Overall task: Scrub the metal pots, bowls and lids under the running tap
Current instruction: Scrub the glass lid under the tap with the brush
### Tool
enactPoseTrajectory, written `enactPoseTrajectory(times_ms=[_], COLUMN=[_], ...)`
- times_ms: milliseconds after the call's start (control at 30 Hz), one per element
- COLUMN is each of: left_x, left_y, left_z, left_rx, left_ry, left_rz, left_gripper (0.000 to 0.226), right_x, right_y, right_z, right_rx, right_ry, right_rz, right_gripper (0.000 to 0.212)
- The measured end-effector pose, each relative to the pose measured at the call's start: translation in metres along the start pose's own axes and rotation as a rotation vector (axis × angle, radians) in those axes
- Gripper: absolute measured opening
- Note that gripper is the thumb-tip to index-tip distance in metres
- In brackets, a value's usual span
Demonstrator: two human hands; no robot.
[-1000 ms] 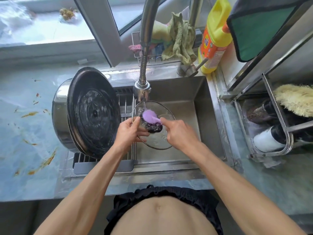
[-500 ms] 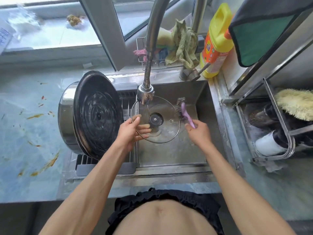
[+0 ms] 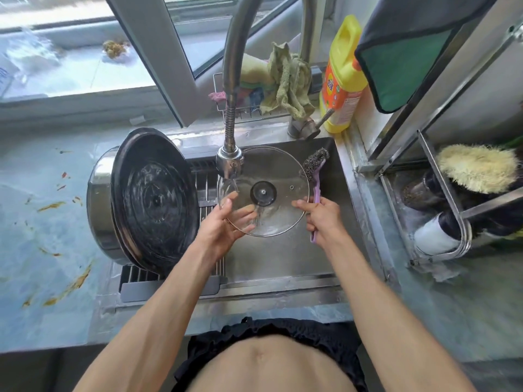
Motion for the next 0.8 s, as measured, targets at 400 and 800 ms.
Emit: enactPoseTrajectory(times_ms=[400, 800], left_x=[0.012, 0.017], left_y=[0.010, 0.010], left_z=[-0.049, -0.001], left_rx=[0.128, 0.359], left_ry=[-0.454, -1.365], left_rz=[-0.154, 0.217], left_gripper=[0.020, 0.058], right_x=[0.028, -0.016], right_y=[0.006, 0.008], right_z=[-0.030, 0.023], right_rx=[0.219, 0.052], right_ry=[-0.055, 0.289], right_rz=[0.155, -0.175], right_gripper=[0.012, 0.027])
Point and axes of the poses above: each hand's wrist, its own y-axis away from the middle knuckle, its own x-axis out of the palm, z = x × y, the point moved 2 cm from there along -y, towards the middle knuckle, and after that the axes turned 13 degrees about y, right-handed, at the moved point
